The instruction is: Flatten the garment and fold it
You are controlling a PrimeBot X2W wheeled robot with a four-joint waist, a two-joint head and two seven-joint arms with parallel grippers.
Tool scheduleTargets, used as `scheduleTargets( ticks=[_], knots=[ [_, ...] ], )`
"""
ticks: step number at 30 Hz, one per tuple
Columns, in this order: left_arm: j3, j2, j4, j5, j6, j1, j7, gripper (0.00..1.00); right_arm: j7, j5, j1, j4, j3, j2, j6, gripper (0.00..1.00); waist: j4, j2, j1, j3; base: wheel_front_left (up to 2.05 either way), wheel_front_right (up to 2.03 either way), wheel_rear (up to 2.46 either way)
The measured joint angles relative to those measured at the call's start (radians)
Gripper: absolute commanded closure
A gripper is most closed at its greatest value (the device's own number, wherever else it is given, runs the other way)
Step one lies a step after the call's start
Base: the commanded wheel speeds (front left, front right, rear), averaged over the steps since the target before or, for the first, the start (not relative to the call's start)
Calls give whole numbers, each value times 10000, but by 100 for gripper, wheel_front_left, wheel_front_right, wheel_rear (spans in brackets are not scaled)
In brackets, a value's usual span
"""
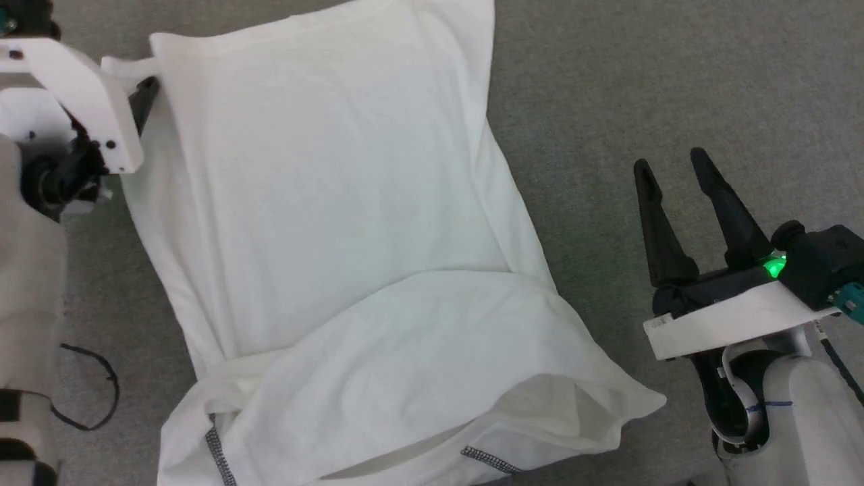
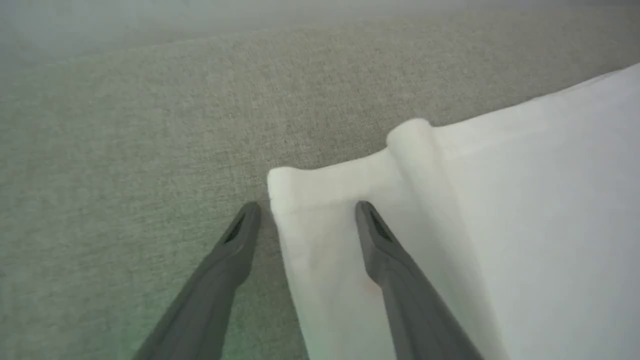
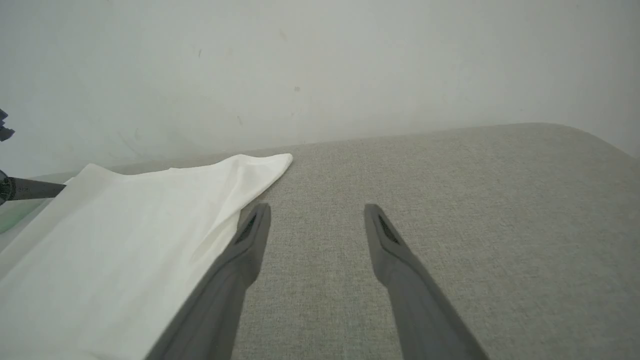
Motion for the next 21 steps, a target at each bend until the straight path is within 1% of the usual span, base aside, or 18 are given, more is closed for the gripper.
scheduleTargets(
  ticks=[5, 6, 7, 8, 11, 14, 16, 18, 21],
  knots=[
    [-132, 439, 591, -222, -79, -507, 1306, 0, -163, 176, -24, 236, 58, 6, 0, 0, -406, 0, -5, 285, 0, 0, 0],
    [-159, 483, 627, -291, -81, -596, 1603, 13, -173, 176, -24, 265, 54, 6, 0, 0, -473, 0, -5, 319, 0, 0, 0],
    [-163, 514, 671, -410, -82, -695, 1933, 62, -174, 188, -25, 301, 40, 6, 0, 0, -530, 0, -5, 348, 0, 0, 0],
    [-186, 550, 685, -533, -82, -779, 2207, 100, -184, 192, -30, 343, 27, 6, 0, 0, -571, 0, -5, 370, 0, 0, 0],
    [-247, 623, 669, -717, -82, -905, 2752, 100, -188, 217, -36, 433, -25, 6, 0, 0, -599, 0, -3, 381, 0, 0, 0],
    [-389, 573, 568, -740, -84, -854, 2721, 100, -157, 268, -197, 545, -36, 8, 0, 0, -547, 0, -1, 317, 0, 0, 0],
    [-420, 550, 483, -685, -63, -718, 2309, 100, -77, 313, -397, 706, -27, 8, 0, 0, -503, 0, -1, 250, 0, 0, 0],
    [-476, 523, 380, -533, -25, -537, 1770, 100, 21, 694, -793, 1024, 86, 2, 0, 0, -443, 0, 0, 184, 0, 0, 0],
    [-537, 408, 265, -439, 27, -448, 1195, 100, 360, 1197, -1865, 2002, 305, -27, 0, 0, -324, 0, 1, 114, 0, 0, 0]
  ],
)
